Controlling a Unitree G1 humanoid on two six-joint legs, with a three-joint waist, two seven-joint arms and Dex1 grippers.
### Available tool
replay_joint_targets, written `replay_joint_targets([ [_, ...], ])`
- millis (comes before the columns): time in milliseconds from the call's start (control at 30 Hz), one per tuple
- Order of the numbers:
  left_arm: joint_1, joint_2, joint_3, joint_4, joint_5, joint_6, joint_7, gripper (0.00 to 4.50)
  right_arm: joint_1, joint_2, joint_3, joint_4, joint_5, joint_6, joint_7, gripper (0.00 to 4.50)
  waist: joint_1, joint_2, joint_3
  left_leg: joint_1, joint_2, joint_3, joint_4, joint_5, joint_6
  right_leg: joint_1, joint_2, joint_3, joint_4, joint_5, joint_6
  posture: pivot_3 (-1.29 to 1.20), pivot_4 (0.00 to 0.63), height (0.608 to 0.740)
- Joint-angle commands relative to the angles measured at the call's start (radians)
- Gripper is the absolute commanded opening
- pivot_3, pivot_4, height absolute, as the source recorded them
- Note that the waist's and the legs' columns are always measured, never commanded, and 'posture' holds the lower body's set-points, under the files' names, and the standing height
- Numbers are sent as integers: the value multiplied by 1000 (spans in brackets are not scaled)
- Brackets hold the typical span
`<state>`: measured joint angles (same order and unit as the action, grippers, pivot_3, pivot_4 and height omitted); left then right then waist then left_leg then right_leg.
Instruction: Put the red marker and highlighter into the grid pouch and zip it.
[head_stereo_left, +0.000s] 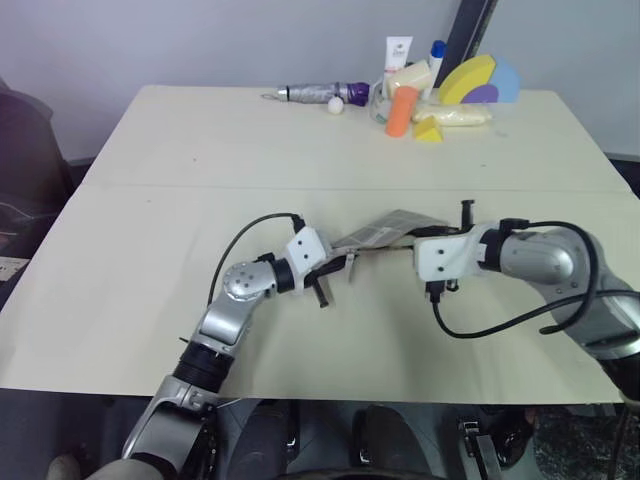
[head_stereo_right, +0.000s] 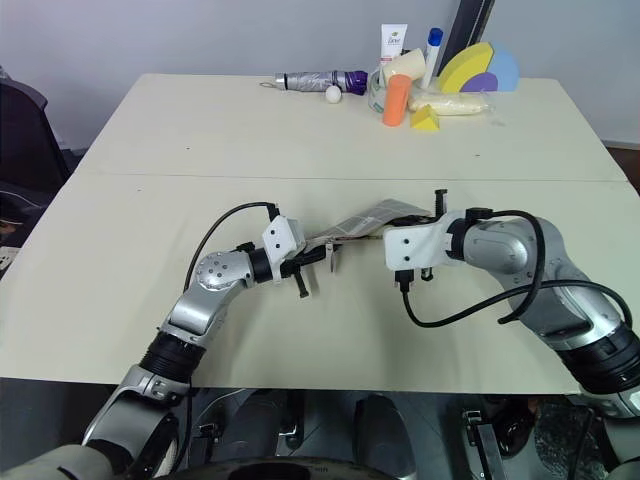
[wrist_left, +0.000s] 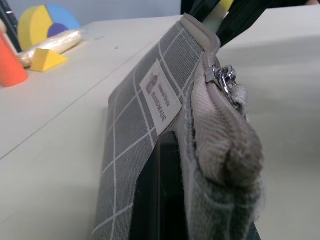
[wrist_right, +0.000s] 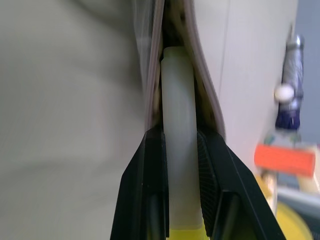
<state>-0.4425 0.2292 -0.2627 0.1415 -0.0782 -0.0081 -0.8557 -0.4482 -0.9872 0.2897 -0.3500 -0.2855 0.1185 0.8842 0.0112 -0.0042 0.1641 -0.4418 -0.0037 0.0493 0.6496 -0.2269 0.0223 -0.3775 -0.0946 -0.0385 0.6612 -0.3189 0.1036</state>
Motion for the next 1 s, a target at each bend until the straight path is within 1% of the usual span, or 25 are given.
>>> replay_joint_targets([
  [33,-13,1,-20,-46,-17,-6,-26,0,-38,39,0,-29,-21,-38,9,219,0,0,0,0,0,0,0,0,0,0,0,0,0,0,0,0,150,740],
  [233,-12,4,-13,-50,-18,-2,-30,0,-45,77,-10,-22,-28,-41,38,219,1,0,0,0,0,0,1,0,0,1,0,0,0,0,0,0,150,740],
  [300,-7,0,-4,-57,-27,10,-23,0,-52,81,-33,-23,-15,-38,39,1284,1,0,0,0,0,0,1,0,0,1,0,-1,0,0,0,0,150,740],
  [433,-6,-9,15,-62,-50,37,-10,0,-67,80,-81,-28,20,-23,46,3113,2,0,0,0,0,0,1,0,0,1,0,-1,0,0,0,0,150,740],
  [567,-13,-31,44,-59,-86,77,19,0,-70,50,-171,-50,97,16,81,3113,2,0,0,0,0,0,1,0,0,1,0,-1,0,0,0,0,150,740],
  [633,-23,-53,67,-50,-111,111,49,0,-71,50,-238,-76,177,91,104,3113,1,0,0,0,0,0,1,0,0,1,0,-1,0,0,0,0,150,740],
  [733,-55,-100,105,-37,-152,180,102,0,-78,86,-365,-153,374,358,126,3113,2,0,0,0,0,-1,1,0,0,2,0,-1,0,0,0,0,150,740],
  [833,-90,-138,130,-21,-173,224,148,0,-41,112,-446,-247,547,608,121,3113,3,-1,0,0,0,-3,2,0,0,3,-1,-2,0,0,0,0,150,740],
  [900,-117,-161,135,3,-170,228,175,0,10,201,-451,-301,604,723,34,3113,2,-2,0,0,0,-3,2,0,0,3,-1,-2,0,0,0,0,150,740],
  [1000,-137,-178,132,27,-163,224,189,0,21,355,-436,-292,617,852,-131,3113,-1,0,0,0,0,-3,1,0,0,3,-1,-3,0,0,0,0,150,740],
])
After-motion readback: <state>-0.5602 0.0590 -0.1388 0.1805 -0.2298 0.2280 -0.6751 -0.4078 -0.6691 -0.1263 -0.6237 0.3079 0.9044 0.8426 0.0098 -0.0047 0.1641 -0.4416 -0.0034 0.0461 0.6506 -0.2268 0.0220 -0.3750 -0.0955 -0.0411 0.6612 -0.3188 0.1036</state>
